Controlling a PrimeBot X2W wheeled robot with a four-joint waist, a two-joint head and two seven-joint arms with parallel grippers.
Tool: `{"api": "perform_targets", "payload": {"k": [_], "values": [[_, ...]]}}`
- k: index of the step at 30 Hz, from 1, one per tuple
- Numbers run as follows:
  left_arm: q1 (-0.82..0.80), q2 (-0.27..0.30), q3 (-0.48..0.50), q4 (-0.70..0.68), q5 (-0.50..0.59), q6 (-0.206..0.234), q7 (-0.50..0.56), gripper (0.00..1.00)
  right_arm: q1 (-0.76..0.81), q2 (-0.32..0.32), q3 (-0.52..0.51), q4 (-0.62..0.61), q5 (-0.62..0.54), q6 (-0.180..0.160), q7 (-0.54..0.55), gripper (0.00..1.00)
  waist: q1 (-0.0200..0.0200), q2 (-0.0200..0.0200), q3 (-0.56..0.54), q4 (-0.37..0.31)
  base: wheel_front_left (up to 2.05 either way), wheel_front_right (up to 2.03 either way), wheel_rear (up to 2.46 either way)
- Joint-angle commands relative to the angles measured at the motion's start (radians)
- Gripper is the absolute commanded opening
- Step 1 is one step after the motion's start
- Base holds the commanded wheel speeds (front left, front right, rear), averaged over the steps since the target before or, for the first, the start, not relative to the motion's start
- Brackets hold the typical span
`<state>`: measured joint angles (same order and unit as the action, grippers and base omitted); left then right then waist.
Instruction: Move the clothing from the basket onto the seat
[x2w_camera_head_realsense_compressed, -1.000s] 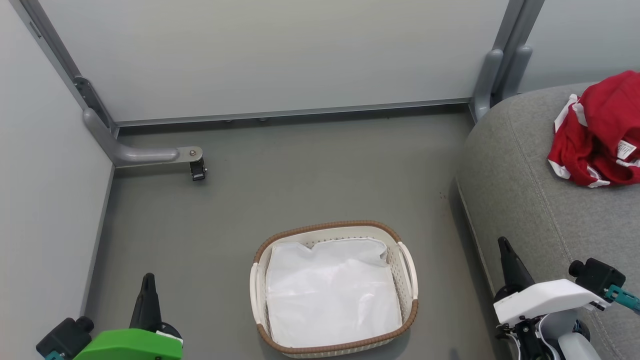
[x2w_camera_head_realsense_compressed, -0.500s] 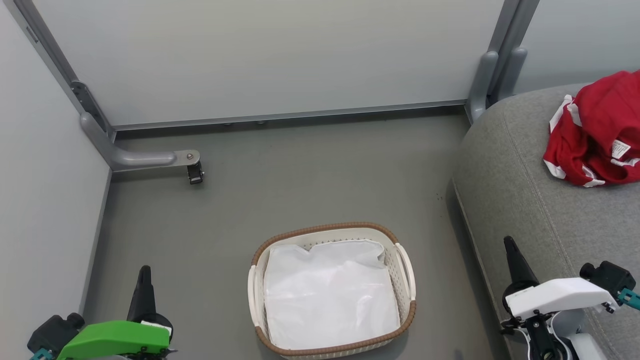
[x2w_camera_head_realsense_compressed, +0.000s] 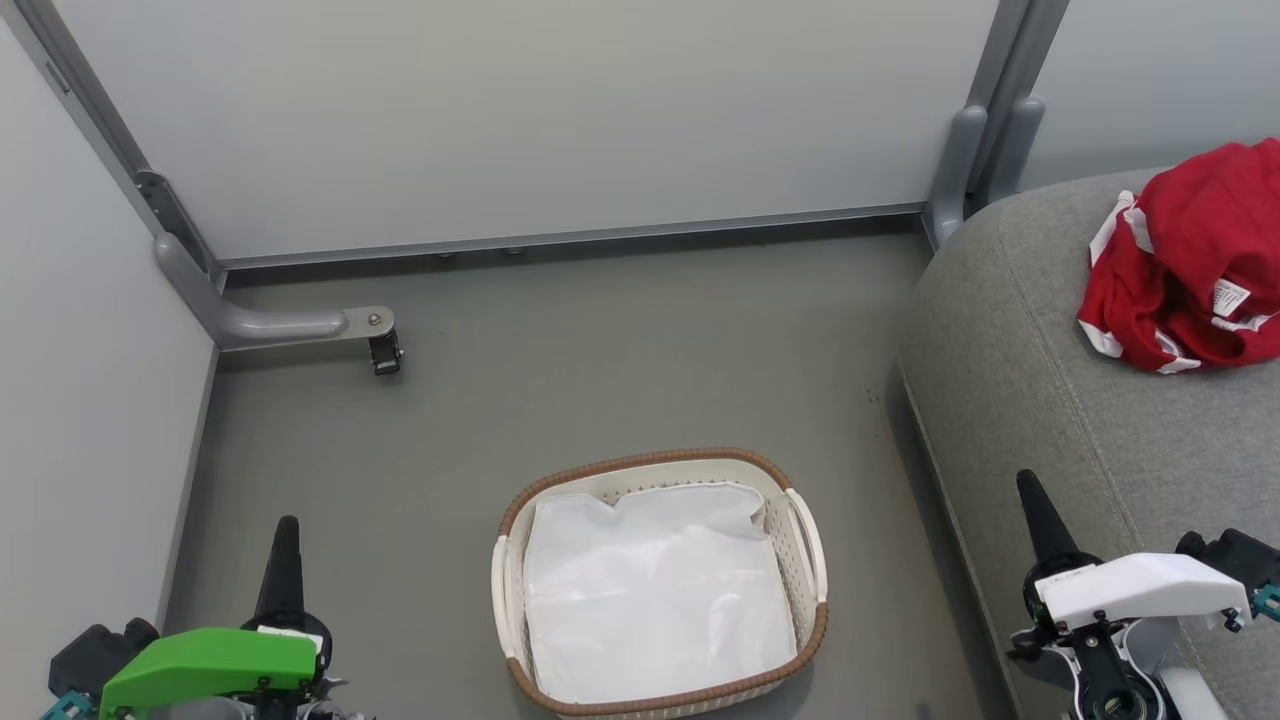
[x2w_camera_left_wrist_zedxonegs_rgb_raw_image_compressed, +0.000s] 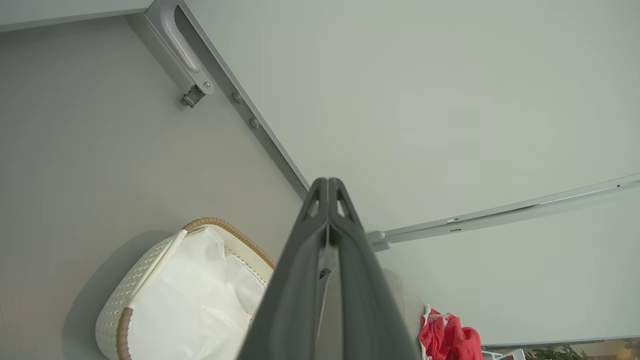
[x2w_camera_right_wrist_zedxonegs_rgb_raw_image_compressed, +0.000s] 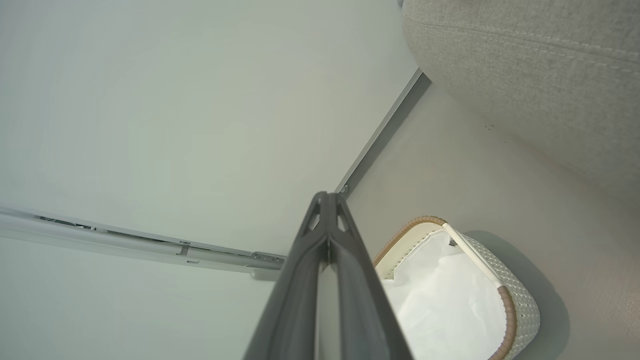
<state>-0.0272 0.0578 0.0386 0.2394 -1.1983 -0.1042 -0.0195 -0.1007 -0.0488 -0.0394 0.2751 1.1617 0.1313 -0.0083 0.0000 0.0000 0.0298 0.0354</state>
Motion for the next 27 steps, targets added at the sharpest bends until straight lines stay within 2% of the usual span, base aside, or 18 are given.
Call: {"api": "perform_targets", "payload": {"k": [1,27], "values": [[-0.025,0.010,0.008,-0.005,-0.028,-0.005,0.005,0.00,-0.012,-0.007,-0.006,-0.012,0.027,0.000,0.007,0.00,0.0000,0.0000,-0.001,-0.001,0.00,0.00,0.00],[-0.060,0.008,0.037,0.001,-0.239,-0.018,0.068,0.00,-0.011,-0.008,-0.042,-0.024,0.255,0.000,0.068,0.00,0.0000,0.0000,-0.013,-0.017,0.00,0.00,0.00]]}}
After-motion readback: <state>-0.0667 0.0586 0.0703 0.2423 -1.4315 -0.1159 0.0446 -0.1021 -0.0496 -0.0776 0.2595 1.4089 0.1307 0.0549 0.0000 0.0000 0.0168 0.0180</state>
